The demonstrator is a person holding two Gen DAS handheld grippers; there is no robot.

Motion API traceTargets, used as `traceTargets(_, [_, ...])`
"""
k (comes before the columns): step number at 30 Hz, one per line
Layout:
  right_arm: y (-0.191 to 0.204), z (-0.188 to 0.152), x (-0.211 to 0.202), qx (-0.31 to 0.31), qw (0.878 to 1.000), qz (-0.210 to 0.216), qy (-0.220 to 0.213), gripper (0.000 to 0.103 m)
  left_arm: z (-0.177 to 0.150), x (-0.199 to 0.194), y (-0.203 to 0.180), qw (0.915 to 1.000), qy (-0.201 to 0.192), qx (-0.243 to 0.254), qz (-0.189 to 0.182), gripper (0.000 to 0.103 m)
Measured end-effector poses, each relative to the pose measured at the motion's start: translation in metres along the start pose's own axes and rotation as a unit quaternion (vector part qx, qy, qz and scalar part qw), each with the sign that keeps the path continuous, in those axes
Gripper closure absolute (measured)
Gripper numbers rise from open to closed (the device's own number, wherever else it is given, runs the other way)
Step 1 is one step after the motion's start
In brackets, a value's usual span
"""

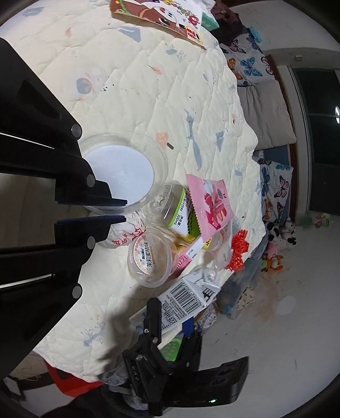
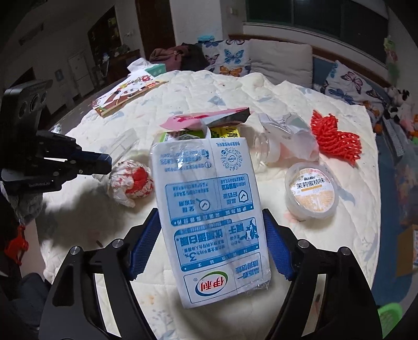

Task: Collect trash
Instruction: 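Grasp the milk carton with the right tool while the left grasps the clear round lid, then carry the milk carton to the green basket and release it with the right tool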

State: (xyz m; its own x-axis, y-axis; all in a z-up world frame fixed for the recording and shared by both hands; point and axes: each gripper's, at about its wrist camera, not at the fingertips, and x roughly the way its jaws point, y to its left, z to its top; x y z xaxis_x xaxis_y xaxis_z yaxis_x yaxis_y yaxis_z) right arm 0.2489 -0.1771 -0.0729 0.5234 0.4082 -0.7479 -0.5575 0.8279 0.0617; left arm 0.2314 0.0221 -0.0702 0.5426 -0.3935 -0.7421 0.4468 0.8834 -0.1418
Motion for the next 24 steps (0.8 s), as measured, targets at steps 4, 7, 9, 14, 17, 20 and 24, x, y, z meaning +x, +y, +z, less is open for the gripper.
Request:
traceTargets(4, [0.004, -0.006, -0.017, 0.015, 1.000, -0.006, -0.012, 0.028, -0.001, -0.017, -0.004, 0.9999, -0.016, -0.003, -0.003, 0.097])
traceTargets(7, [0.006, -0.011, -0.031, 0.026, 0.999, -0.007, -0.023, 0.028, 0.000, -0.032, -0.011, 0.9995, -0.031, 0.003, -0.003, 0.097])
traceTargets(9, [0.007, -0.015, -0.041, 0.037, 0.999, -0.005, -0.028, 0.028, 0.000, -0.042, -0.016, 0.9991, -0.041, 0.003, -0.011, 0.097])
traceTargets(14, [0.007, -0.026, -0.068, 0.052, 0.997, -0.028, -0.051, 0.028, 0.005, -0.055, -0.032, 0.9979, -0.058, 0.001, -0.030, 0.097])
traceTargets(17, [0.005, -0.037, -0.083, 0.060, 0.996, -0.043, -0.058, 0.028, 0.009, -0.058, -0.045, 0.9971, -0.063, 0.011, -0.039, 0.097])
traceTargets(20, [-0.006, -0.050, -0.104, 0.082, 0.992, -0.058, -0.069, 0.028, 0.012, -0.056, -0.063, 0.9961, -0.063, 0.021, -0.057, 0.097])
traceTargets(24, [-0.032, -0.074, -0.132, 0.120, 0.985, -0.097, -0.074, 0.028, 0.018, -0.050, -0.090, 0.9935, -0.062, 0.035, -0.090, 0.097])
